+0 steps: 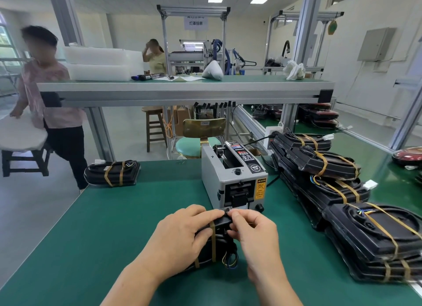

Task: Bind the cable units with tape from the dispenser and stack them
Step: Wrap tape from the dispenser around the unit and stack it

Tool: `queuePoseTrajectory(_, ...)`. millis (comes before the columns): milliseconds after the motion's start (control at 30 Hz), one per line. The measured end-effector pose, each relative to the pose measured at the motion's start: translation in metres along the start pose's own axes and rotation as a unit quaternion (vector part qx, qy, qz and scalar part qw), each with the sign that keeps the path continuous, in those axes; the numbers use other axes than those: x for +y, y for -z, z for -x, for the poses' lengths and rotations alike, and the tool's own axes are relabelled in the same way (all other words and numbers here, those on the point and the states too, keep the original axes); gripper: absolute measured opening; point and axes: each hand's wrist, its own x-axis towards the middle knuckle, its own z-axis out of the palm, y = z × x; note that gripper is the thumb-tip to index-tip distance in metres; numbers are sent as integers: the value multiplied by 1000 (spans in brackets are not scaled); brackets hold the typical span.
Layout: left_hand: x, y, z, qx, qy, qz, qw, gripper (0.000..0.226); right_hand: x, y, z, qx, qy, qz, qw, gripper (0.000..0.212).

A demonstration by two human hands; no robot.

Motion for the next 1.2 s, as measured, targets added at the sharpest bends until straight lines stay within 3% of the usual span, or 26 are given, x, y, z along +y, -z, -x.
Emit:
queuePoseTrajectory(167, 0, -1, 0, 3, 2, 3, 1000, 45, 5, 7, -2, 36, 105, 177, 978, 22)
queuePoseTrajectory(300, -1, -2, 0, 5, -2, 7, 1000, 44, 5, 14, -7, 42, 115, 163, 979, 23)
queuePoseTrajectory(433, -1, -2, 1, 8, -8, 6, 1000, 45, 5, 10, -13, 15, 93, 157, 983, 5)
queuePoseTrajectory(533, -2, -2, 1, 9, -14, 7, 1000, 46, 6, 2, -20, -18, 87, 196, 977, 21)
queuePoseTrajectory(767, -4, -1, 5, 29, -4, 44, 999, 31, 13, -3, -35, -34, 62, 160, 985, 4)
queuePoseTrajectory(967, -6, -1, 7, 35, -2, 50, 998, 30, 19, 0, -44, -35, 59, 152, 986, 16)
queuePoseTrajectory(1100, -11, -2, 8, 52, 8, 61, 997, 36, 21, 8, -38, -115, 41, 102, 987, 33)
queuePoseTrajectory(1200, -17, -3, 8, 54, 20, 45, 997, 39, 27, 18, -30, -192, 32, 113, 974, 15)
